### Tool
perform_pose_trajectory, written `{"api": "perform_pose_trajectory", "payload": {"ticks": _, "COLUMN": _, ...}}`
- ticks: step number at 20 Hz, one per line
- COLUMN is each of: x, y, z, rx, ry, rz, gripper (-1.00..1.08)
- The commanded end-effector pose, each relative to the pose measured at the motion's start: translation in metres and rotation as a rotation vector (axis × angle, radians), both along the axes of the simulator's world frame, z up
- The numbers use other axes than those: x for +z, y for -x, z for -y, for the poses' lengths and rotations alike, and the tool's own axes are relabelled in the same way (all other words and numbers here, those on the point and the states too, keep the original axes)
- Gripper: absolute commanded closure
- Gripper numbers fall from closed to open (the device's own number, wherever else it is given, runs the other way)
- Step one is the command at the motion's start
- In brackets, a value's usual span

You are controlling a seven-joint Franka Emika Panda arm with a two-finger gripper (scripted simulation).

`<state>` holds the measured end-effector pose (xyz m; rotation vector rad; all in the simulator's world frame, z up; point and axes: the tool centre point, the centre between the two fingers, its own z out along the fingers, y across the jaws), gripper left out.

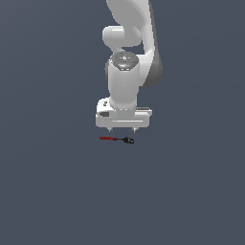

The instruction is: Pick up the object and move it to a goal position.

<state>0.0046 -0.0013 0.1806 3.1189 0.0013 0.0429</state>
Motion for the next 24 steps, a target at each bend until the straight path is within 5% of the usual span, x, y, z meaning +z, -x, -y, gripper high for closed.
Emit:
{"api": "perform_pose_trajectory", "payload": {"ticks": 1, "x": 0.0, "y": 0.0, "z": 0.0, "rx": 0.0, "ry": 0.0, "rz": 0.0, "gripper": -0.92}}
{"api": "perform_pose_trajectory", "payload": {"ticks": 24, "x": -0.009, "y": 0.012, "z": 0.007, "rx": 0.078, "ry": 0.002, "rz": -0.037, "gripper": -0.92}}
